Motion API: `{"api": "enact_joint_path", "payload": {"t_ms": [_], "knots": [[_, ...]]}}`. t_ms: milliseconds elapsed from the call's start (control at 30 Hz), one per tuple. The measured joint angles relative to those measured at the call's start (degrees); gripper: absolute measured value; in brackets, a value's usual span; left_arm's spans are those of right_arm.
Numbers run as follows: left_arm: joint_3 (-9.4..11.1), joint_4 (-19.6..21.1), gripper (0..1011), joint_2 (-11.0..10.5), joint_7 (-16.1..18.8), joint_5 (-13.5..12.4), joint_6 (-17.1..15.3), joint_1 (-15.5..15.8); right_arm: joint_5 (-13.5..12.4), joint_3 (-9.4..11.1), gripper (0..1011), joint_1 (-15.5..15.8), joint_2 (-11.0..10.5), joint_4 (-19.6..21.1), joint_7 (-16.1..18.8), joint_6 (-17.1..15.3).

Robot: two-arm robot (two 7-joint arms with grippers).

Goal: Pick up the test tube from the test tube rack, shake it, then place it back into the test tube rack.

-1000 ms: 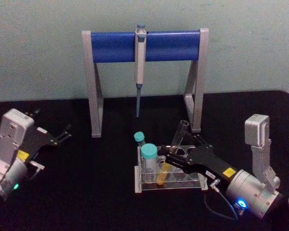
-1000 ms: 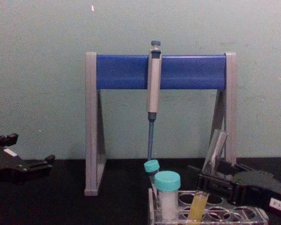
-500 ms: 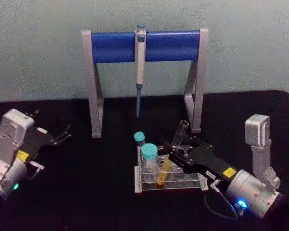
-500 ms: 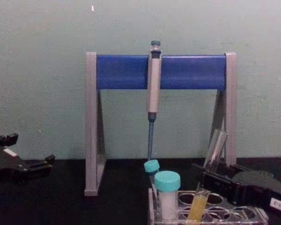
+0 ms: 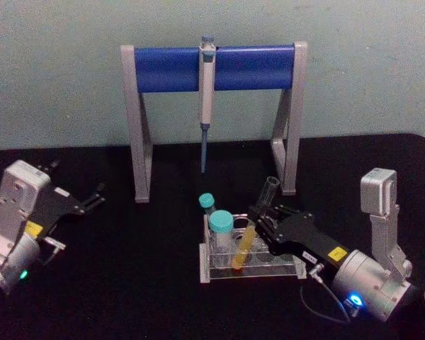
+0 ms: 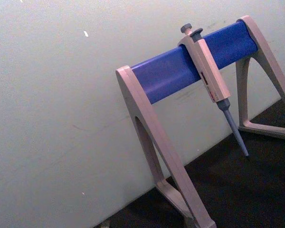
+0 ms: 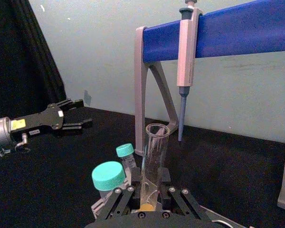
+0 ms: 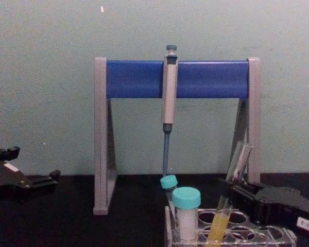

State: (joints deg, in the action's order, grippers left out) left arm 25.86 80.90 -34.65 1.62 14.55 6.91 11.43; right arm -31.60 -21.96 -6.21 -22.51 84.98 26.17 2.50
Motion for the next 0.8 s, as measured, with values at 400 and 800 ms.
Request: {"api": "enact_joint_path", "payload": {"t_ms": [400,800], "knots": [[0.0,0.0,1001,0.0,0.0,0.0,0.0,0.0,0.0,0.0,235,0.0,0.0,0.0,0.0,0.0],[0.0,0.0,1001,0.0,0.0,0.0,0.0,0.0,0.8,-0.1,235,0.0,-0.1,0.2,-0.1,0.3]]}}
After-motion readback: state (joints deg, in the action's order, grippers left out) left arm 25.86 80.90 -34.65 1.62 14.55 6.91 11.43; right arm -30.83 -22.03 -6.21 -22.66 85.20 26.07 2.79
